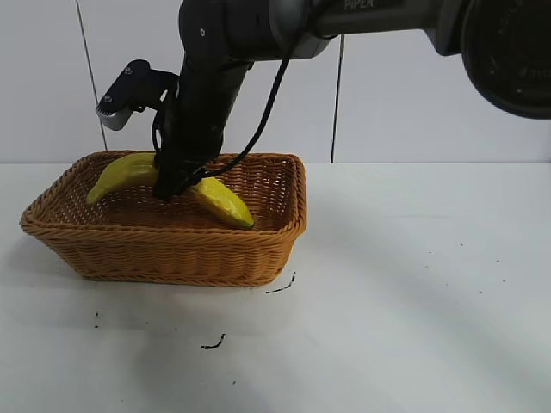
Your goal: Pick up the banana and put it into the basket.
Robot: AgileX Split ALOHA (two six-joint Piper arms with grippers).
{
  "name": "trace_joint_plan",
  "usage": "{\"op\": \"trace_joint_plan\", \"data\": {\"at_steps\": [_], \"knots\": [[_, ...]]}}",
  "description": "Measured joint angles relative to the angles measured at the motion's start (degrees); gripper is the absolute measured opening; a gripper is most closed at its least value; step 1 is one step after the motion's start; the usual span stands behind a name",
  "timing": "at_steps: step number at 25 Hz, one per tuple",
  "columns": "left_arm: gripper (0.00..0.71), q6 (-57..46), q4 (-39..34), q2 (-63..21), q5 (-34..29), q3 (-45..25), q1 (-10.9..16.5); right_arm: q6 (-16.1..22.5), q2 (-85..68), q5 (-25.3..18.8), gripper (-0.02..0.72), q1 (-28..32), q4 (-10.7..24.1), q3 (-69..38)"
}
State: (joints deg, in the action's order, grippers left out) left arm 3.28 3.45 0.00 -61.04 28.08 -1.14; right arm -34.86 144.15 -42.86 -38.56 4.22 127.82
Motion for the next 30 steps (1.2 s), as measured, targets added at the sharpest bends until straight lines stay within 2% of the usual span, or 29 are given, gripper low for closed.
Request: {"op": "trace_joint_plan", "data": {"at_steps": [2, 7, 10, 14, 18, 22, 30], "knots": [[0.695, 0.00, 0.00, 0.00, 0.00, 0.00, 0.00, 1.62, -0.07, 0.00, 0.654, 0.00, 0.08, 0.00], [0.695, 0.00, 0.06, 0.00, 0.00, 0.00, 0.00, 7.44, -2.22, -2.06, 0.678, 0.00, 0.56, 0.06], [0.695, 0.00, 0.06, 0.00, 0.00, 0.00, 0.00, 14.54, -5.19, -5.14, 0.678, 0.00, 0.50, 0.42], [0.695, 0.00, 0.06, 0.00, 0.00, 0.00, 0.00, 25.29, -8.73, -11.87, 0.677, 0.12, -0.74, 0.74], [0.695, 0.00, 0.06, 0.00, 0.00, 0.00, 0.00, 31.30, -9.73, -16.38, 0.676, 2.02, -1.53, 1.72], [0.695, 0.00, 0.06, 0.00, 0.00, 0.00, 0.00, 33.83, -9.73, -16.97, 0.676, 6.57, -2.18, 1.99], [0.695, 0.00, 0.06, 0.00, 0.00, 0.00, 0.00, 34.09, -9.73, -16.96, 0.676, 21.17, -2.18, 2.04]]}}
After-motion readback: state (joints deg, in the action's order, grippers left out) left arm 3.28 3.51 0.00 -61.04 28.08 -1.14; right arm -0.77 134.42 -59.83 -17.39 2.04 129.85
